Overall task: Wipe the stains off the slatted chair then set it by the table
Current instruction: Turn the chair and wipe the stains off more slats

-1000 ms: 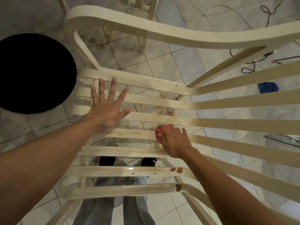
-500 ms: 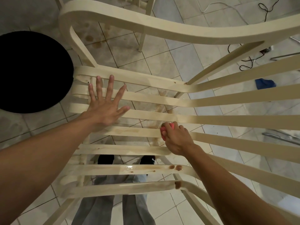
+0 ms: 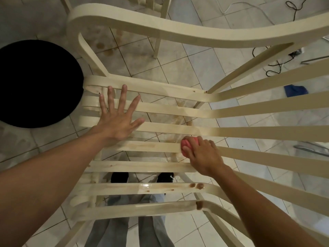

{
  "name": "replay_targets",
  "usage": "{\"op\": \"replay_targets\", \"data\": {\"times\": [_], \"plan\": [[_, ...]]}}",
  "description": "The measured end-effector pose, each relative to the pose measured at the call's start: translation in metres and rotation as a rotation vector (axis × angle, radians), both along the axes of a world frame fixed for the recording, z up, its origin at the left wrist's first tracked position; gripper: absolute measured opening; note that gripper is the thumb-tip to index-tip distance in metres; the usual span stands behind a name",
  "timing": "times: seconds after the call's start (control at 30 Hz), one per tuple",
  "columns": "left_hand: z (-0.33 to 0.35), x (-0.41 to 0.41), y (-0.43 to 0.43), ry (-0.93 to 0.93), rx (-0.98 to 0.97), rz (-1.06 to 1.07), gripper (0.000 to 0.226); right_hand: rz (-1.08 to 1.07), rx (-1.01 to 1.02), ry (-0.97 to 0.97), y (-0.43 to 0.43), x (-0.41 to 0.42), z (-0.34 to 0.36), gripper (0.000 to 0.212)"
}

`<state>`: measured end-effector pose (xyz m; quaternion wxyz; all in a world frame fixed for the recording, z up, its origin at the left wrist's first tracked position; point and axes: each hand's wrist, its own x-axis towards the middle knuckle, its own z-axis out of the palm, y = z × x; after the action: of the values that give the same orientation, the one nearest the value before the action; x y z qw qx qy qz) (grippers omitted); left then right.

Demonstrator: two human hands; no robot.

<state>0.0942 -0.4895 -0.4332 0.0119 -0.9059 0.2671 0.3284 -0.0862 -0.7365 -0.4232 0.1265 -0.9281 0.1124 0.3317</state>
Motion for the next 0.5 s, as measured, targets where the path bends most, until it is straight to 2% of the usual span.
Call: {"op": "replay_targets", "data": {"times": [0.17,0.5], "plan": [[-0.002,-0.001,0.000,-0.015,-0.006,0.002,0.080,-0.025,-0.067,0.044,0.000,0.003,0.000,0.036],[-0.004,-0.001,0.000,-0.029,-0.009,0.004,0.080,-0.020,0.170,-0.080,0.067,0.022,-0.006,0.033]]}}
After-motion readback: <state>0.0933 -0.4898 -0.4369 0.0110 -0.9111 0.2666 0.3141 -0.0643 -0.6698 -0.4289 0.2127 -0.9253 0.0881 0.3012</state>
